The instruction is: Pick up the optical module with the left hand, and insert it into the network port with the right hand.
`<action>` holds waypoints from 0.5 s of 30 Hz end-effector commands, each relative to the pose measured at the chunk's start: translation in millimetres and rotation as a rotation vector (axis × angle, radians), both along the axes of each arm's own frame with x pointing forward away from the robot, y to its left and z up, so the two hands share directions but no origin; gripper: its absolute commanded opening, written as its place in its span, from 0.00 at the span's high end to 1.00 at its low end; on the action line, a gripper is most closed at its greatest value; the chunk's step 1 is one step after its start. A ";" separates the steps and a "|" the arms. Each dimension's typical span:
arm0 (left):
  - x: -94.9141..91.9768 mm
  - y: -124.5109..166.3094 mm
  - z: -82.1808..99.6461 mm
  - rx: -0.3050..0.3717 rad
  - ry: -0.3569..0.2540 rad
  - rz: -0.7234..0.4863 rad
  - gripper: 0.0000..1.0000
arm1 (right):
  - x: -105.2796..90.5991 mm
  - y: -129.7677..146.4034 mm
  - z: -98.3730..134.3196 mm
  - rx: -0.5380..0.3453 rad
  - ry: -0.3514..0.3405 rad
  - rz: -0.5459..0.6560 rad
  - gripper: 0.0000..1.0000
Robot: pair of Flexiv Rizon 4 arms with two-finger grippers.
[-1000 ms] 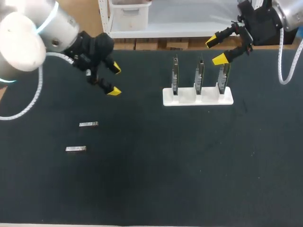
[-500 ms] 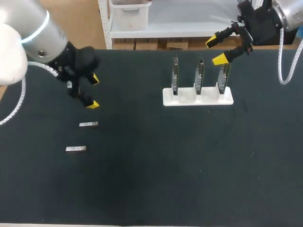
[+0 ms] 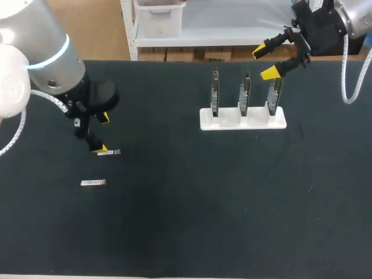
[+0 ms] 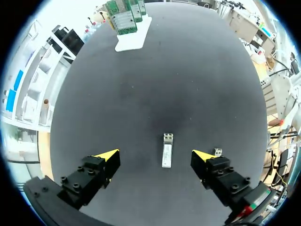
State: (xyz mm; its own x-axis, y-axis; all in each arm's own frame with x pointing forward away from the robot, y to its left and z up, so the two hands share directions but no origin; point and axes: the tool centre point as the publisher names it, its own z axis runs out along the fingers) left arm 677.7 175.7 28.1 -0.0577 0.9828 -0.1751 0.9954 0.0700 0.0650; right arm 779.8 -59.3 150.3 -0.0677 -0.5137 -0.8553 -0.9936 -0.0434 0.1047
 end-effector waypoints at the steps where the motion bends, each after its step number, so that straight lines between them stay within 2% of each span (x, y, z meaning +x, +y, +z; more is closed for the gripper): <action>1: -1.1 -0.8 -9.6 0.042 0.026 -0.013 0.00 | -0.1 0.2 -0.1 0.000 -0.001 -0.001 0.00; 15: -13.0 0.6 -25.8 0.071 0.089 0.013 0.00 | -0.1 0.2 -0.1 0.000 -0.001 -0.001 0.00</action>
